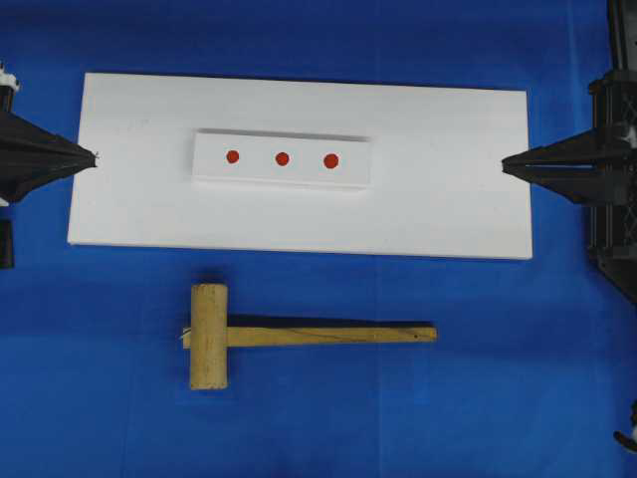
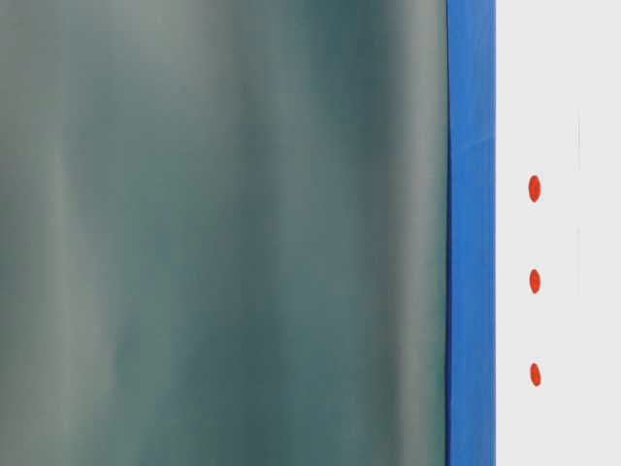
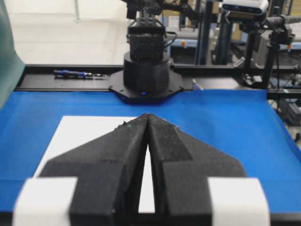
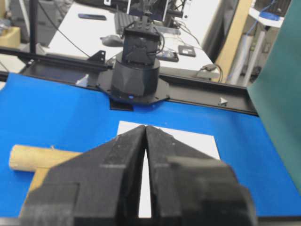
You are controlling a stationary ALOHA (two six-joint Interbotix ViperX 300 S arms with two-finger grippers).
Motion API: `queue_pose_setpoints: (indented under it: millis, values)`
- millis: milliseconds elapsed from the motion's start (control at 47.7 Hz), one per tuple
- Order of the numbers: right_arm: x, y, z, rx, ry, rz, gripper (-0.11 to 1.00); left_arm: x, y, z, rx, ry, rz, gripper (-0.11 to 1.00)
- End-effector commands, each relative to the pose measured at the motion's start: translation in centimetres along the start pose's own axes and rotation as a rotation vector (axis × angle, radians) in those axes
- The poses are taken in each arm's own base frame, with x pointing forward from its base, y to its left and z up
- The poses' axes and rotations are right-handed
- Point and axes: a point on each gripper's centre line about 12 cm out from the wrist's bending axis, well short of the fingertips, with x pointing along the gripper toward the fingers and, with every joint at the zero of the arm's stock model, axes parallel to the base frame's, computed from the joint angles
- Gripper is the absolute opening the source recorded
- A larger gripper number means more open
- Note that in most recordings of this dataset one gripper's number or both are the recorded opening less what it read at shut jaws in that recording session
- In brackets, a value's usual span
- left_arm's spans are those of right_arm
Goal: Hit the mark with a hammer.
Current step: 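Reach the right gripper to the wooden mallet handle and grasp it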
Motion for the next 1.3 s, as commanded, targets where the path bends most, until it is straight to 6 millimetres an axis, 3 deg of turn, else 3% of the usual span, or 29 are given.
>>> queue_pose_setpoints:
  millis: [0,126,315,545,629,713,944,1279]
  values:
    - [0.5,0.0,0.4,0.002,-0.005,0.001,0.0,0.4,-0.1,0.5,-0.005,-0.009,-0.007,0.02]
    - [1.1,0.2,0.1,0.007,0.046,0.008,-0.06,0.3,-0.3,0.5,-0.009,-0.009,-0.012,0.02]
    - [2.6,1.7,0.0,0.048,0.088,0.075,-0.06,0.4,-0.3,0.4,-0.006,-0.005,-0.013,0.02]
    - [6.4,4.1,-1.3,0.106,0.176,0.145,-0.03,0.4,-0.3,0.2,-0.005,0.005,-0.013,0.02]
    - [8.2,4.7,-2.5,0.128,0.234,0.151,0.06,0.4,-0.2,0.1,-0.007,0.006,-0.011,0.02]
    - [9.8,5.1,-3.9,0.15,0.29,0.146,0.22,0.4,-0.3,0.1,-0.008,0.008,-0.012,0.02]
    - [14.3,6.9,-7.4,0.196,0.442,0.147,0.88,0.3,-0.3,-0.1,-0.011,0.014,-0.012,0.02]
    - [18.3,8.9,-13.9,0.29,0.516,0.102,0.86,0.3,-0.3,-0.3,-0.013,0.02,-0.012,0.02]
